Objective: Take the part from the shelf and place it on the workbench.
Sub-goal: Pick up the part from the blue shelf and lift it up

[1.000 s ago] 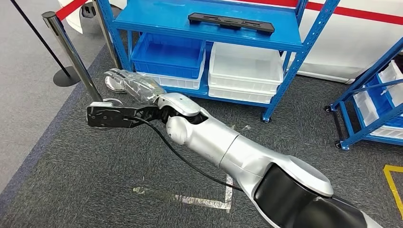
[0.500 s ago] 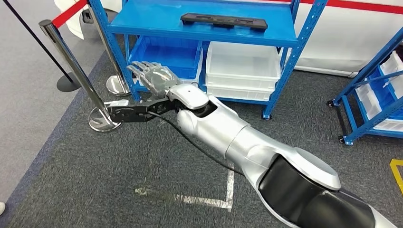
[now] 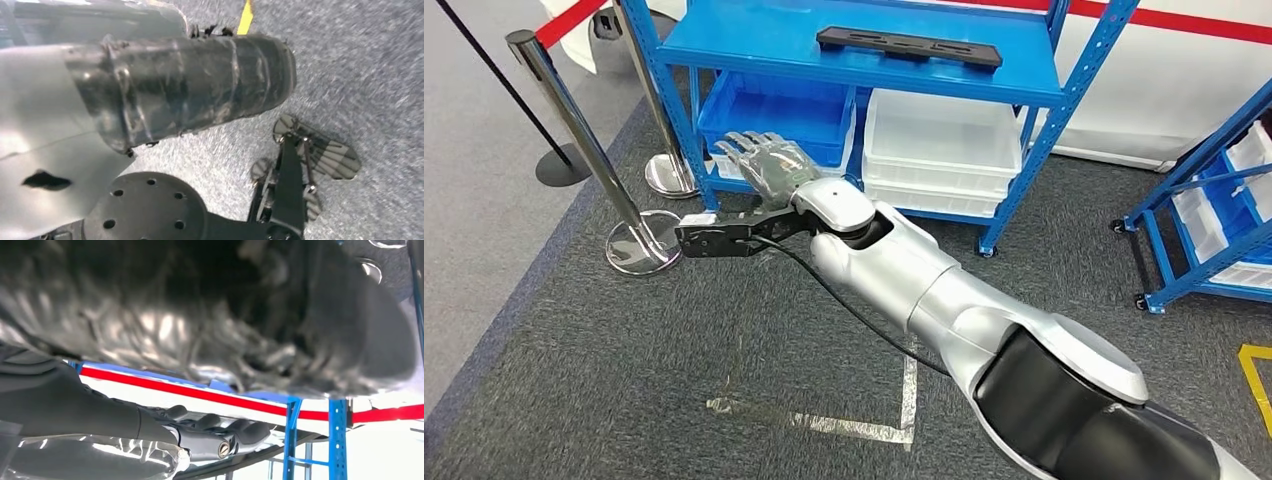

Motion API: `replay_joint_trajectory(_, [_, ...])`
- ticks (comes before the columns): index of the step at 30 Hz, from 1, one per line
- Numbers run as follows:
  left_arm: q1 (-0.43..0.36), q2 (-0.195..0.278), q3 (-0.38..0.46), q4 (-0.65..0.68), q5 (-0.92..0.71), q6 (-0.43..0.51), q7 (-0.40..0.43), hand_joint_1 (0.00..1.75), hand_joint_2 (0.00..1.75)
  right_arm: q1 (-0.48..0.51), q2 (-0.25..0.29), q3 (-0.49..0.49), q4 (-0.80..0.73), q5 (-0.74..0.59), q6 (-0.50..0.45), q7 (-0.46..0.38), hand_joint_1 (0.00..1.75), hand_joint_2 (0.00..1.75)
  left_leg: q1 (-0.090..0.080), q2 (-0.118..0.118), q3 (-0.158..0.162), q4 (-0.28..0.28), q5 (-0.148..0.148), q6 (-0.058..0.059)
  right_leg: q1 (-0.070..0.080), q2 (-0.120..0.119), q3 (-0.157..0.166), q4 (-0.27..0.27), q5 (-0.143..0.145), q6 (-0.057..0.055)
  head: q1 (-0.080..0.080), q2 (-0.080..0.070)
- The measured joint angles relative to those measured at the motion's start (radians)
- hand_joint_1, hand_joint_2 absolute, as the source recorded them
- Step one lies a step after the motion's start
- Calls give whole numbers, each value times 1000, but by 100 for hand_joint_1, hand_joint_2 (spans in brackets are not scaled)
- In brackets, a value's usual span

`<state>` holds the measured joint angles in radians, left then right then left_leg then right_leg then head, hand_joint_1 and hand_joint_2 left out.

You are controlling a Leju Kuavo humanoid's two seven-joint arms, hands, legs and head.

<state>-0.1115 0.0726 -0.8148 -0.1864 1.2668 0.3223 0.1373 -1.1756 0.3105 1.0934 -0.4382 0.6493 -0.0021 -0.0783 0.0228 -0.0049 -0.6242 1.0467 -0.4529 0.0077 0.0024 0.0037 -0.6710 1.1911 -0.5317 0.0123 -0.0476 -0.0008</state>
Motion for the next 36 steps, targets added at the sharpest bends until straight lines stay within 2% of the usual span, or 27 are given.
replay_joint_trajectory(1, [-1, 2, 0, 1, 0, 0, 0, 0, 0, 0, -3, -1, 2, 0, 0, 0, 0, 0, 0, 0, 3, 0, -3, 4, -2, 0, -35, 60, -17, 3, 0, 0])
replay_joint_trajectory(2, [-1, 3, -1, 2, 0, 0, 0, 0, 0, 1, -6, -1, 4, 1, 1, 1, 0, 0, 0, 0, 6, 0, -6, 7, -5, 0, -65, 103, -22, 5, 0, 0])
replay_joint_trajectory(3, [-1, 4, -1, 3, -1, 0, 0, 0, 0, 2, -9, -1, 6, 3, 1, 3, 0, 0, 0, -1, 11, 0, -10, 8, -7, 0, -82, 117, -11, 5, 1, 0])
replay_joint_trajectory(4, [-1, 5, -2, 3, -2, 0, 0, 0, 0, 3, -11, -1, 7, 5, 2, 4, 0, 0, 0, -2, 17, 0, -16, 7, -8, 0, -82, 98, 16, 4, 1, 0])
replay_joint_trajectory(6, [0, 6, -2, 4, -5, 0, 1, 0, 0, 2, -14, -4, 9, 10, 3, 6, 0, 0, 1, -3, 32, -1, -28, 2, -10, 0, -44, -11, 88, 0, 1, 0])
replay_joint_trajectory(7, [0, 6, -2, 4, -6, 0, 1, 0, 0, 0, -16, -6, 9, 11, 4, 7, 0, 0, -1, -4, 39, -1, -35, -2, -9, 0, -18, -66, 112, -3, 0, 0])
replay_joint_trajectory(8, [-1, 7, -2, 4, -7, 0, 2, 0, 0, -3, -17, -8, 9, 13, 6, 7, 0, 0, -2, -4, 43, -2, -39, -8, -6, 1, 3, -106, 120, -7, 0, 0])
replay_joint_trajectory(9, [-1, 8, -2, 4, -8, 0, 3, 0, 0, -6, -19, -11, 9, 14, 9, 8, 0, 0, -2, -5, 46, -5, -42, -15, -3, 1, 15, -128, 117, -10, -1, 0])
replay_joint_trajectory(10, [-2, 8, -2, 4, -8, 1, 4, 0, 0, -8, -21, -13, 9, 15, 12, 9, 0, 0, -3, -5, 49, -9, -43, -22, 0, 2, 22, -135, 110, -14, 0, 0])
replay_joint_trajectory(13, [-1, 10, -3, 4, -10, 3, 9, 0, 0, -14, -27, -18, 9, 17, 16, 15, 0, 0, 0, -1, 53, -2, -55, -38, -4, 4, 46, -157, 103, -29, 1, 0])
replay_joint_trajectory(14, [0, 10, -3, 4, -10, 3, 11, 0, 0, -18, -28, -19, 9, 18, 17, 15, 0, 0, 1, 1, 37, 33, -68, -42, -7, 4, 57, -165, 101, -35, 0, 0])
replay_joint_trajectory(15, [0, 10, -4, 4, -10, 3, 12, 0, 0, -22, -29, -20, 9, 19, 17, 16, 0, 0, 1, 2, 7, 86, -86, -44, -7, 4, 68, -170, 97, -40, -1, 0])
replay_joint_trajectory(17, [0, 12, -7, 4, -11, 5, 12, 0, 0, -23, -31, -22, 9, 22, 19, 16, 0, 0, 1, 2, -78, 216, -116, -48, -3, 4, 85, -172, 84, -48, -2, 0])
replay_joint_trajectory(18, [1, 12, -9, 4, -11, 6, 12, 0, 0, -21, -33, -23, 10, 24, 19, 16, 0, 0, 1, 2, -112, 256, -113, -49, -1, 5, 96, -172, 75, -49, -2, 0])
replay_joint_trajectory(19, [3, 13, -11, 5, -12, 8, 12, 0, 0, -18, -35, -23, 11, 26, 19, 16, 0, 0, 0, 2, -132, 263, -89, -48, 0, 6, 109, -172, 65, -50, -2, 0])
replay_joint_trajectory(20, [5, 14, -12, 5, -14, 9, 12, 0, 0, -16, -37, -24, 11, 27, 19, 16, 0, 0, 0, 2, -131, 229, -45, -46, 1, 8, 123, -172, 55, -49, -2, 0])
replay_joint_trajectory(21, [6, 15, -13, 5, -16, 10, 13, 0, 0, -17, -39, -25, 12, 29, 19, 16, 0, 0, -1, 2, -116, 165, 11, -42, 1, 9, 139, -171, 43, -47, -2, 0])
replay_joint_trajectory(22, [7, 17, -14, 5, -18, 12, 13, 0, 0, -19, -41, -26, 13, 30, 19, 16, 0, 0, -3, 2, -94, 105, 53, -37, 3, 10, 150, -172, 31, -44, -1, 0])
replay_joint_trajectory(23, [7, 19, -16, 6, -19, 15, 14, 0, 0, -22, -43, -27, 13, 32, 19, 16, 0, 0, -7, 3, -70, 50, 77, -30, 4, 11, 160, -172, 21, -40, -2, 0])
replay_joint_trajectory(24, [6, 21, -19, 7, -20, 17, 15, 0, 0, -25, -45, -28, 13, 34, 20, 16, 0, 0, -10, 2, -52, 15, 77, -23, 5, 10, 165, -173, 13, -35, -1, 0])
replay_joint_trajectory(25, [4, 22, -21, 8, -21, 19, 15, 0, 0, -27, -47, -30, 13, 35, 21, 16, 0, 0, -13, 2, -41, 0, 63, -16, 7, 10, 168, -176, 10, -31, -1, 0])
replay_joint_trajectory(28, [0, 22, -25, 9, -23, 21, 18, 0, 0, -32, -51, -37, 12, 37, 20, 16, 0, 0, -8, 0, -15, -30, 40, 2, 10, 7, 175, -166, -1, -21, -2, 0])
replay_joint_trajectory(30, [3, 22, -26, 9, -25, 23, 19, 0, 0, -36, -56, -41, 11, 40, 20, 16, 0, 0, -3, 0, 8, -41, 32, 11, 9, 5, 145, -95, -26, -10, 1, 0])
replay_joint_trajectory(33, [4, 23, -26, 10, -26, 24, 19, 0, 0, -34, -68, -42, 12, 44, 20, 19, 0, 0, -1, -2, 32, -44, 12, 16, -2, 4, 17, 84, -76, 7, 2, 0])
replay_joint_trajectory(34, [4, 23, -26, 10, -26, 25, 20, 0, 0, -32, -73, -42, 13, 46, 20, 21, 0, 0, 0, -3, 42, -44, 3, 15, -7, 4, -18, 109, -71, 11, 2, 0])
replay_joint_trajectory(35, [5, 23, -26, 10, -26, 25, 20, 0, 0, -30, -79, -42, 14, 49, 20, 23, 0, 0, 2, -5, 53, -44, -6, 13, -10, 4, -33, 91, -40, 13, 2, 0])
replay_joint_trajectory(36, [6, 23, -26, 10, -27, 27, 21, 0, 0, -30, -84, -43, 14, 52, 21, 26, 0, 0, 4, -7, 66, -44, -16, 10, -12, 3, -31, 40, 12, 13, 2, 0])
